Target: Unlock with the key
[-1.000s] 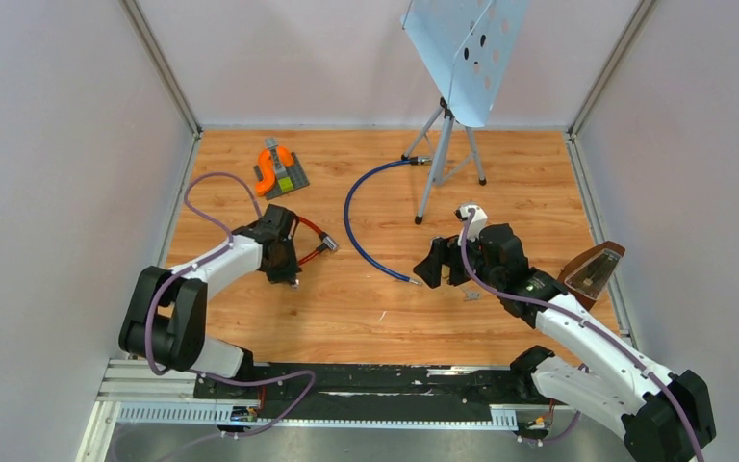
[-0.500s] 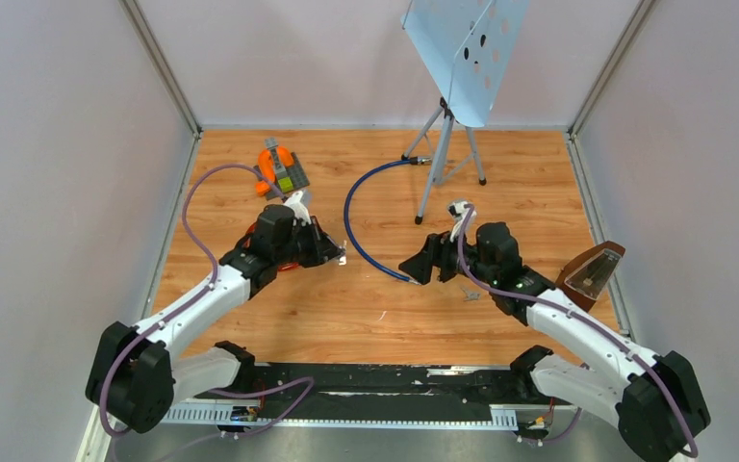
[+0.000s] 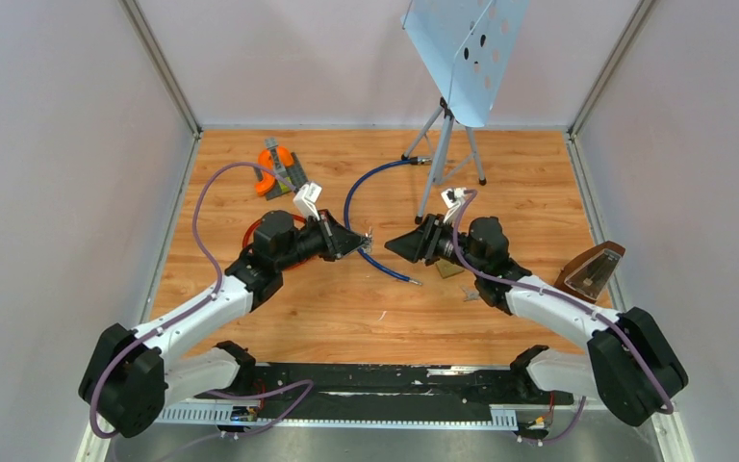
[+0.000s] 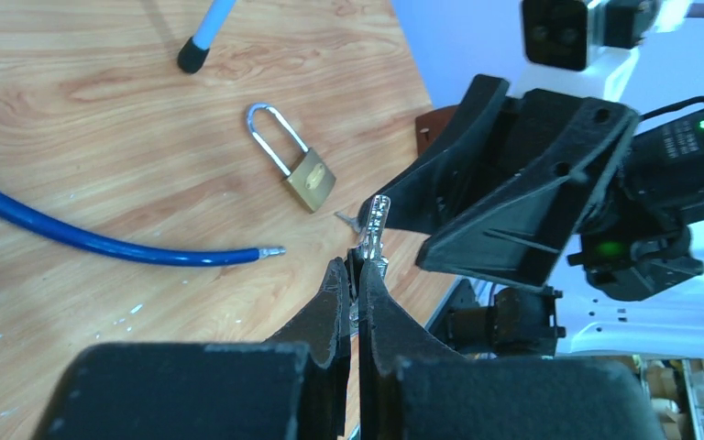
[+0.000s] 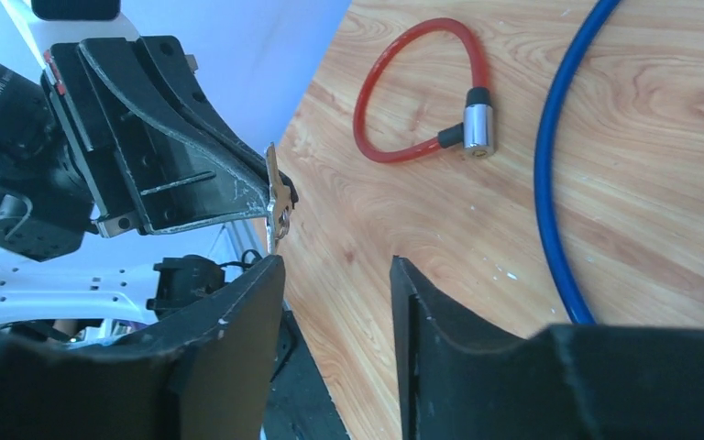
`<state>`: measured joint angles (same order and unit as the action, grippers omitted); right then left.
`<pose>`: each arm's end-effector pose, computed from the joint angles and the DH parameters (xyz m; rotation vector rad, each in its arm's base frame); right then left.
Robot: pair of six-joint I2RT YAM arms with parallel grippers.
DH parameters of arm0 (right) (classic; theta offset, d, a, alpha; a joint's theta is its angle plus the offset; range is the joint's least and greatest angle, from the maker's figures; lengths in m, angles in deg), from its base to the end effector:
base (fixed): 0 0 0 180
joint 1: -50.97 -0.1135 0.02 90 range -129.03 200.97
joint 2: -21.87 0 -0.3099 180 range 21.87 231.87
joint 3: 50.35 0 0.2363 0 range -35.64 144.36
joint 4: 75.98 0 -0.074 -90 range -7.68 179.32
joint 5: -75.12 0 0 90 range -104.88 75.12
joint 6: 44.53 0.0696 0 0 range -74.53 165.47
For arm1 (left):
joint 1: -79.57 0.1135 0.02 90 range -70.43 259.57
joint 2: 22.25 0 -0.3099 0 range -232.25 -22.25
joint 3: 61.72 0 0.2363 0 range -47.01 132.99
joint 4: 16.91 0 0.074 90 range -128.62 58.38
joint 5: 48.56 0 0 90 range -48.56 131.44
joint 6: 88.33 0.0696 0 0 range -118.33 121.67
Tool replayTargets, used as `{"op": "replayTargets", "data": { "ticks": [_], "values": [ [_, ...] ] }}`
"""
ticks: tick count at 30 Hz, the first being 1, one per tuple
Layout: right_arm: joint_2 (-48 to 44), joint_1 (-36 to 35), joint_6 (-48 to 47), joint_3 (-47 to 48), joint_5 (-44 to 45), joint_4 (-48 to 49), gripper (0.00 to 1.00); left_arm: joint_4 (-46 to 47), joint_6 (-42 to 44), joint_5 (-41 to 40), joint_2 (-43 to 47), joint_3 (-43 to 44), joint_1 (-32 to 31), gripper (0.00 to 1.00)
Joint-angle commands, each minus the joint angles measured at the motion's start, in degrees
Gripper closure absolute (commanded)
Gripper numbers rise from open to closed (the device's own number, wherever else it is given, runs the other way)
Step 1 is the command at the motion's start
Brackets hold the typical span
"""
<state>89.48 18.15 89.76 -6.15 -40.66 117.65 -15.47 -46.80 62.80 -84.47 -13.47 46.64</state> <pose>0.1966 0.1628 0.2829 -0.1745 1.9266 1.3372 0.1880 -0.1520 0.3005 0.0289 1.9870 -1.3087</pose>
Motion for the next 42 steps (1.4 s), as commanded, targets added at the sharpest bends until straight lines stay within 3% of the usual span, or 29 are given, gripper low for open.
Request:
{"op": "replayTargets", "data": {
  "ticks": [1, 7, 30, 36, 42],
  "values": [
    [2.3, -0.1, 4.9, 0.9, -2.9, 10.8, 0.56, 6.4, -2.5, -0.4, 1.0, -0.4, -0.9, 1.0],
    [3.7, -0.6, 5.2, 1.1, -5.2, 15.5, 0.6, 6.5, -2.7, -0.9, 0.5, 0.1, -1.7, 1.0],
    [7.3, -2.0, 5.2, 3.4, -6.8, 17.5, 0.73, 6.9, -2.7, -1.3, -0.5, 0.7, -3.2, 1.0],
    [7.7, -1.9, 4.8, 3.2, -6.4, 17.5, 0.82, 7.1, -2.8, -1.2, -0.4, 0.8, -3.4, 1.0],
    [7.8, -1.9, 3.8, 2.8, -6.0, 17.5, 1.0, 7.4, -2.8, -1.2, 0.4, 0.5, -3.6, 1.0]
  ]
}}
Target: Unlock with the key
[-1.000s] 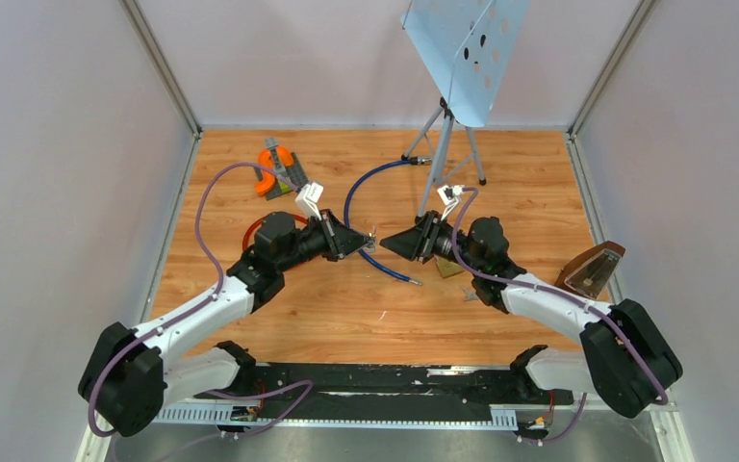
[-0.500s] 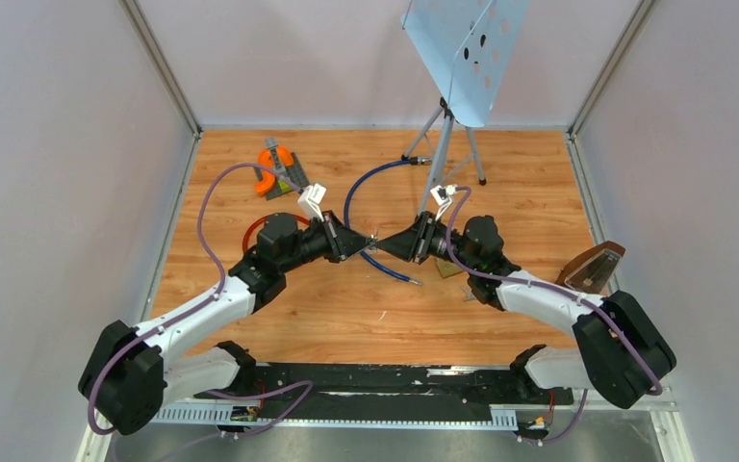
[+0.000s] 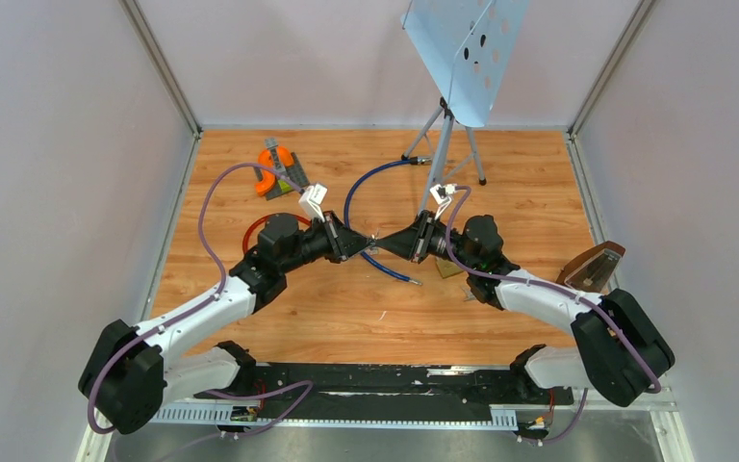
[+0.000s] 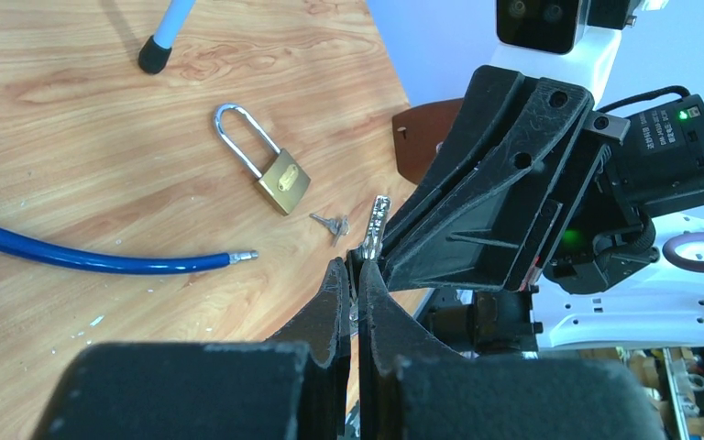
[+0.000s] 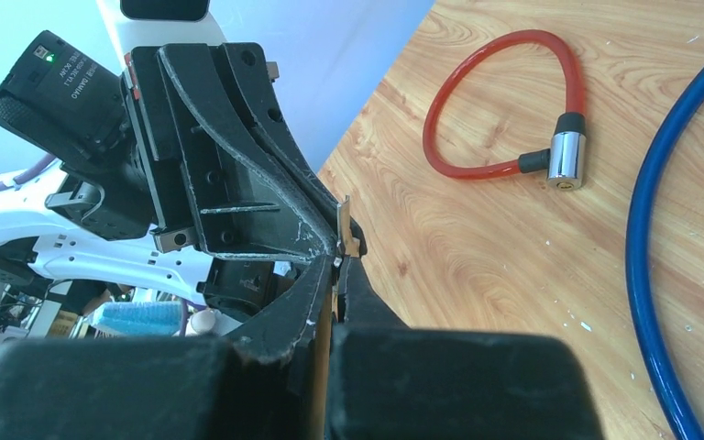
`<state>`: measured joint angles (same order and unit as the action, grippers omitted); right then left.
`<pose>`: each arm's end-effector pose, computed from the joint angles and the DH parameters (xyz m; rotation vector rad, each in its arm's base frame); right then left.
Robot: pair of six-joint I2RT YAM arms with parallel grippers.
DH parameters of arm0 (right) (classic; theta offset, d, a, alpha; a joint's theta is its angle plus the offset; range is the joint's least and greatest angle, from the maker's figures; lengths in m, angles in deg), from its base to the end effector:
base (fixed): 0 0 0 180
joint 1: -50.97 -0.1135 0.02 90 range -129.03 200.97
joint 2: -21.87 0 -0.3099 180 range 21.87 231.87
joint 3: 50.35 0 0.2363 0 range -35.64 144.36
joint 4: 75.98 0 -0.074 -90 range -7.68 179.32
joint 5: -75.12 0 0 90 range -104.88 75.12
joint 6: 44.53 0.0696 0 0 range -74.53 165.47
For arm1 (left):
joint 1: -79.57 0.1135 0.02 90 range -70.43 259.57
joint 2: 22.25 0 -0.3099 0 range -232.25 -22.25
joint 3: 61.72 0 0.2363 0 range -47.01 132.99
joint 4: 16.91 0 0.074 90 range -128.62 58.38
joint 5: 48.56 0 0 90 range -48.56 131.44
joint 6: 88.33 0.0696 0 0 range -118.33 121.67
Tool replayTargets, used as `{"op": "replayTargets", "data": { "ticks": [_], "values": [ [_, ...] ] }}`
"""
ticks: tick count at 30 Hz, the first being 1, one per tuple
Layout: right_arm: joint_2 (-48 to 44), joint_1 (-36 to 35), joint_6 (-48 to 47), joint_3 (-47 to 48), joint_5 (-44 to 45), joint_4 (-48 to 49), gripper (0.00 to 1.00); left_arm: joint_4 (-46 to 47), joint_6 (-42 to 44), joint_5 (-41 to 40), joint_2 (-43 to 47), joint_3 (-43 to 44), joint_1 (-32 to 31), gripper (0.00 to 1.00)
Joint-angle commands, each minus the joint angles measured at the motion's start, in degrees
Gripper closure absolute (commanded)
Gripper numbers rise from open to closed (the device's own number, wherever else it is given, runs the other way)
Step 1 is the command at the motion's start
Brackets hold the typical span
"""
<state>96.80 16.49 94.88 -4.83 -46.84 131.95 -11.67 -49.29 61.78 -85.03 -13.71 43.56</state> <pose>0.2085 0.1879 0.2933 -0.2596 1.8179 1.5289 0.1832 -0.1631 0.3058 0.0394 1.9509 -1.3744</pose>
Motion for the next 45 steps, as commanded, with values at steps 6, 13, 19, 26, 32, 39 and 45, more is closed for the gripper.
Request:
{"op": "replayTargets", "data": {
  "ticks": [6, 13, 19, 26, 32, 39, 45],
  "values": [
    [-0.6, -0.3, -2.9, 0.6, 1.7, 2.4, 1.0, 4.0, 0.2, -0.7, 3.5, -0.4, -0.5, 0.94],
    [-4.1, -0.3, -7.0, 1.0, 1.8, -0.9, 1.0, 0.4, 7.0, -2.5, 11.4, -2.5, -0.5, 0.31],
    [-7.0, -0.3, -11.5, 1.6, -1.1, -3.2, 1.0, -12.4, 17.1, -6.2, 16.9, 2.6, -0.3, 0.21],
    [-8.7, -0.3, -14.4, 2.6, -8.1, -3.3, 1.0, -14.9, 25.5, 4.2, 8.1, 12.3, 0.5, 0.25],
    [-10.0, -0.3, -14.9, 2.8, -9.9, -3.3, 1.0, -10.4, 25.0, 14.6, 0.3, 15.9, 0.7, 0.36],
    [-10.3, -0.2, -14.6, 3.1, -10.7, -3.3, 1.0, -5.7, 22.7, 20.7, -2.7, 15.6, 0.8, 0.52],
    [-10.2, -0.2, -14.6, 3.3, -10.9, -3.1, 1.0, -5.0, 21.9, 22.4, -3.5, 15.4, 0.7, 0.81]
  ]
}}
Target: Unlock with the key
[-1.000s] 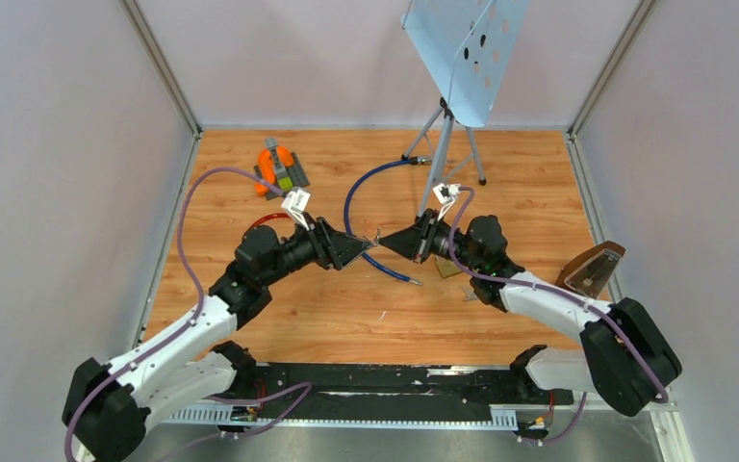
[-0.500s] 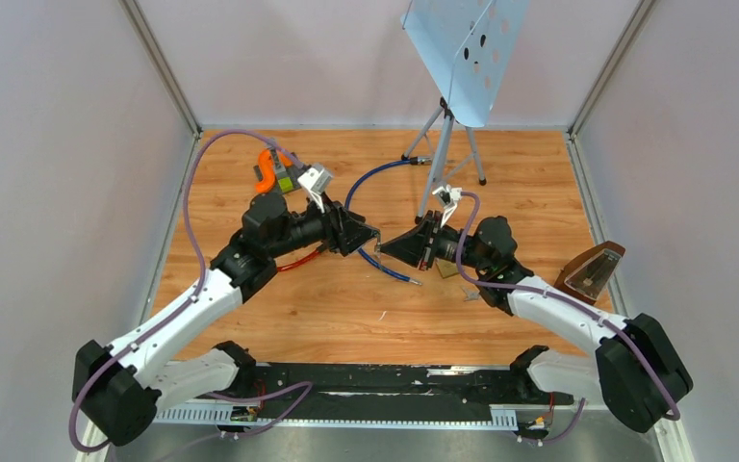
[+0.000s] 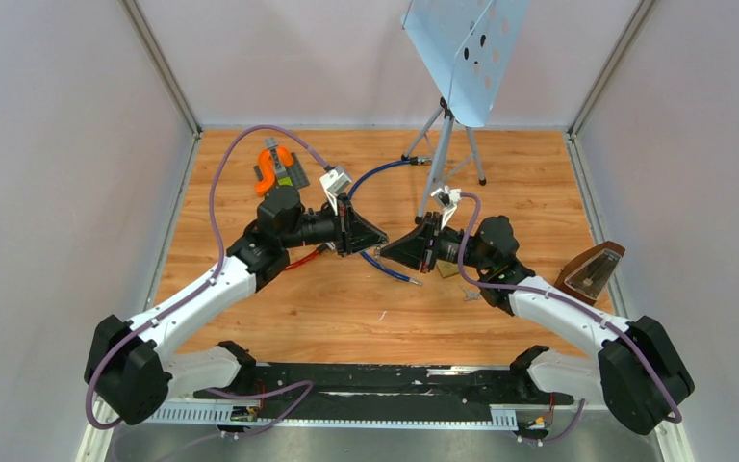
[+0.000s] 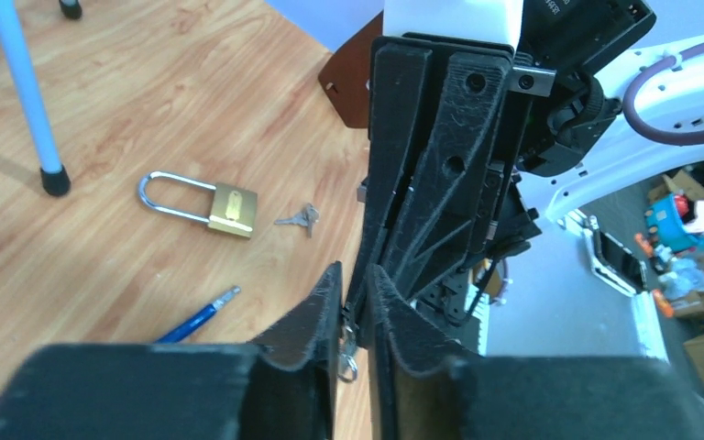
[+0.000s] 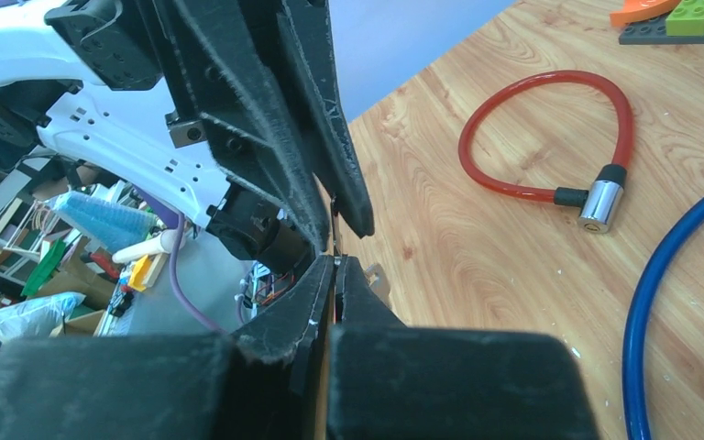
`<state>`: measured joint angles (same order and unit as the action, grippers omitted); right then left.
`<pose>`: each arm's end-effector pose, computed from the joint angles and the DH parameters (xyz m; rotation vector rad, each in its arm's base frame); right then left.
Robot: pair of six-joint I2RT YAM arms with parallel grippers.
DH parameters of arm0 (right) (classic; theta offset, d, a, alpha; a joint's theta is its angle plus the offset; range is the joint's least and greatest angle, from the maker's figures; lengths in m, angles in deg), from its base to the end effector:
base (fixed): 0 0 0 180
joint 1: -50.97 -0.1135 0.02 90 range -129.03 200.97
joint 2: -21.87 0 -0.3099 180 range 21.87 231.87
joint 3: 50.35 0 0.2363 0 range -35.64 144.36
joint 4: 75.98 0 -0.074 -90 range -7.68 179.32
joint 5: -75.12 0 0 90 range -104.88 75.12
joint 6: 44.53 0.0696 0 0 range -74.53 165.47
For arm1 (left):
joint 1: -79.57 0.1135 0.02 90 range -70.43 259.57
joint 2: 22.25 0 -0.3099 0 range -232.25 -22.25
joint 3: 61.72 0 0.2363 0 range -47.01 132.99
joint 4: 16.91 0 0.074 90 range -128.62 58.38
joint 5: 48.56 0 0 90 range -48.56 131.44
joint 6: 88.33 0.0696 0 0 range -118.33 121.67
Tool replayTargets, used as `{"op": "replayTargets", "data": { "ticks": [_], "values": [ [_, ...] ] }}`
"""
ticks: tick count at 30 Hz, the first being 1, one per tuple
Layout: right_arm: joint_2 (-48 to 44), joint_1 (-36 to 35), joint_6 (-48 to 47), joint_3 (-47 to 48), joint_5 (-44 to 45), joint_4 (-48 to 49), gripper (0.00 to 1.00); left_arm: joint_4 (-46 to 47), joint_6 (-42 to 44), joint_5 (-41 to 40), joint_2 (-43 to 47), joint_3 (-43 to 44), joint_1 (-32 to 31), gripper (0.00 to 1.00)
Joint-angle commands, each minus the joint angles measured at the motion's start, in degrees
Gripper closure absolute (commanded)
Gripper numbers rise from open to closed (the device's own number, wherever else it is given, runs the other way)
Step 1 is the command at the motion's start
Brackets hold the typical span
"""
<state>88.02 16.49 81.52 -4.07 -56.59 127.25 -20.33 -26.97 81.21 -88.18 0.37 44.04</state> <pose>0.1738 0.1756 0.3240 -0.6288 1.6201 1.4878 0.1823 -0.1849 0.3645 0.6778 1.7552 -1.3881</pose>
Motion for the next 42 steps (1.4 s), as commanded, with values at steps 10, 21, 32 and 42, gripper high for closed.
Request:
{"op": "replayTargets", "data": {
  "ticks": [10, 21, 32, 42],
  "values": [
    [-2.7, -0.2, 0.0, 1.2, 2.9, 3.4, 0.8, 7.8, -7.0, -1.7, 0.6, -1.4, 0.2, 1.0],
    [-4.6, -0.3, 8.9, -3.6, 15.6, 13.6, 0.53, 33.2, -28.7, -18.8, 3.7, -13.9, 0.0, 1.0],
    [-2.6, -0.2, 14.0, -4.8, 14.7, 19.1, 0.56, 56.1, -37.6, -19.2, -2.0, -16.3, -0.8, 1.0],
    [-5.9, -0.2, 12.6, -2.8, 14.5, 18.7, 0.57, 59.1, -37.2, -19.0, -3.8, -16.0, -1.3, 1.0]
  ]
}}
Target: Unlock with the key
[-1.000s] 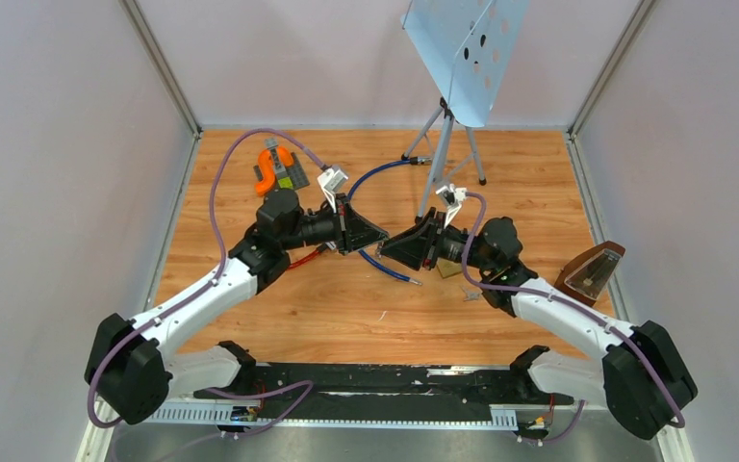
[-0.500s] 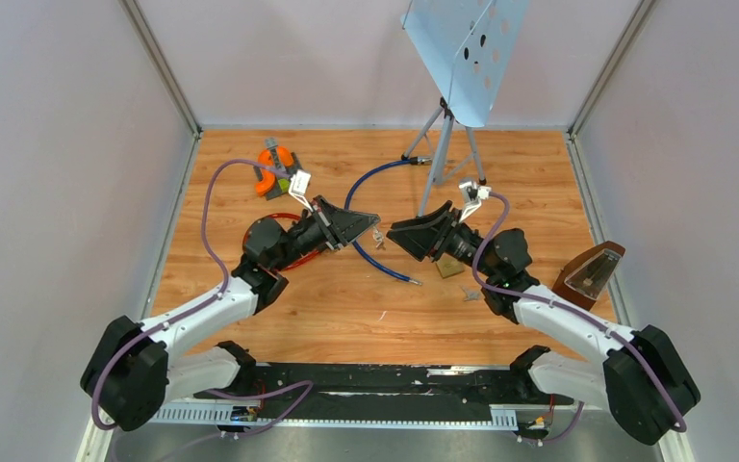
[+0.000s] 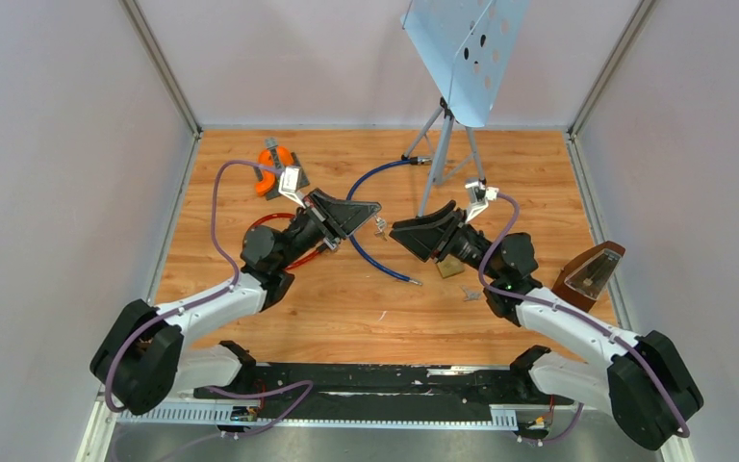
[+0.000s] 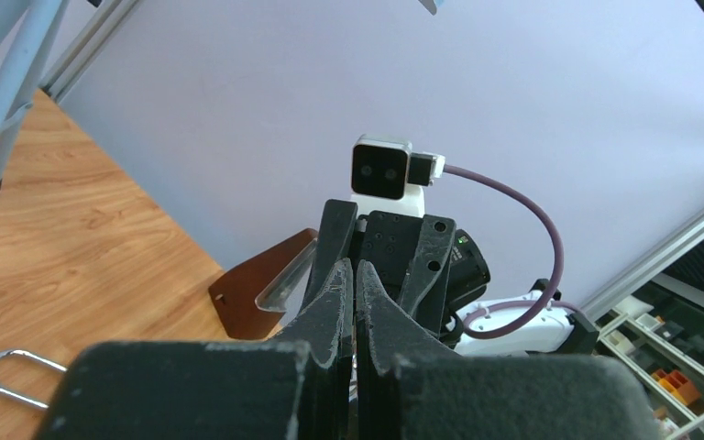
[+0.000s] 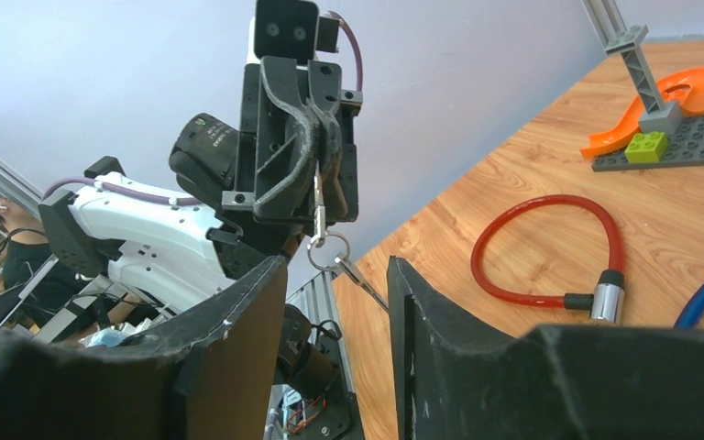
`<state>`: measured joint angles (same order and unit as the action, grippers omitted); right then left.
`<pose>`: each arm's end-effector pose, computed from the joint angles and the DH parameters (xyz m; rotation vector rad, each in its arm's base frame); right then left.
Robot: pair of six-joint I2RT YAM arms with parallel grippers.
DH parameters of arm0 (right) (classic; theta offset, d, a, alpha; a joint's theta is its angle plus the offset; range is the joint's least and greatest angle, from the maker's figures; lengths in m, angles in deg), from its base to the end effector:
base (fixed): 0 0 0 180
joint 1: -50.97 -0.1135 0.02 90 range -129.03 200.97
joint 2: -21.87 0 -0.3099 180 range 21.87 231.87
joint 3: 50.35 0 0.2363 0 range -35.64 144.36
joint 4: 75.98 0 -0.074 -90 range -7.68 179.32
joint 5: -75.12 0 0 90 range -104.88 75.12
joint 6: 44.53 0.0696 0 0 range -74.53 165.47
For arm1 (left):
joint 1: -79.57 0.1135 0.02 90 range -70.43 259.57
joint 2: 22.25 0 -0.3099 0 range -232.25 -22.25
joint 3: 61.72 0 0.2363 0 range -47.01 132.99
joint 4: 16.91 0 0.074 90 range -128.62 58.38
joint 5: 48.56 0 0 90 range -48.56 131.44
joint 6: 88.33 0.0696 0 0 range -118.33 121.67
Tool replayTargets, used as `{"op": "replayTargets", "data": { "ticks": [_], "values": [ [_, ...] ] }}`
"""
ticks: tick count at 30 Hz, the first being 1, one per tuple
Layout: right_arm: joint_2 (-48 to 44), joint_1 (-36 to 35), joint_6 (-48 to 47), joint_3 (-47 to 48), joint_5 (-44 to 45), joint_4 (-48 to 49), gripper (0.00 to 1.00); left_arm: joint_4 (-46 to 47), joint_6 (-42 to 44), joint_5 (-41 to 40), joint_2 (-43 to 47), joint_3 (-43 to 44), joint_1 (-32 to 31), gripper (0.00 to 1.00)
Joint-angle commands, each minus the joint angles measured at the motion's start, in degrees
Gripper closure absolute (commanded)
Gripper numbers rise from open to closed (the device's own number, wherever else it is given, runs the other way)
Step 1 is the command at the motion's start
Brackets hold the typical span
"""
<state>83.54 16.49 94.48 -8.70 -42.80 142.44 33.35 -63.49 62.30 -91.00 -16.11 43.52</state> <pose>0.1658 0.1534 0.3482 -0.2966 1.4259 1.5265 0.1865 -0.1664 0.3728 0.0507 1.3180 -1.7440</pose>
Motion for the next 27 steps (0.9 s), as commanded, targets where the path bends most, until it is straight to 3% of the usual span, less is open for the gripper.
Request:
{"op": "replayTargets", "data": {
  "ticks": [1, 27],
  "values": [
    [-1.2, -0.2, -0.3, 2.0, 0.8, 3.9, 0.57, 5.5, -0.7, -0.1, -1.3, 0.6, -1.1, 1.0],
    [1.7, -0.3, 0.8, 2.7, -0.5, 4.8, 0.79, 6.9, -0.8, -2.3, -2.4, 1.8, -2.9, 1.0]
  ]
}}
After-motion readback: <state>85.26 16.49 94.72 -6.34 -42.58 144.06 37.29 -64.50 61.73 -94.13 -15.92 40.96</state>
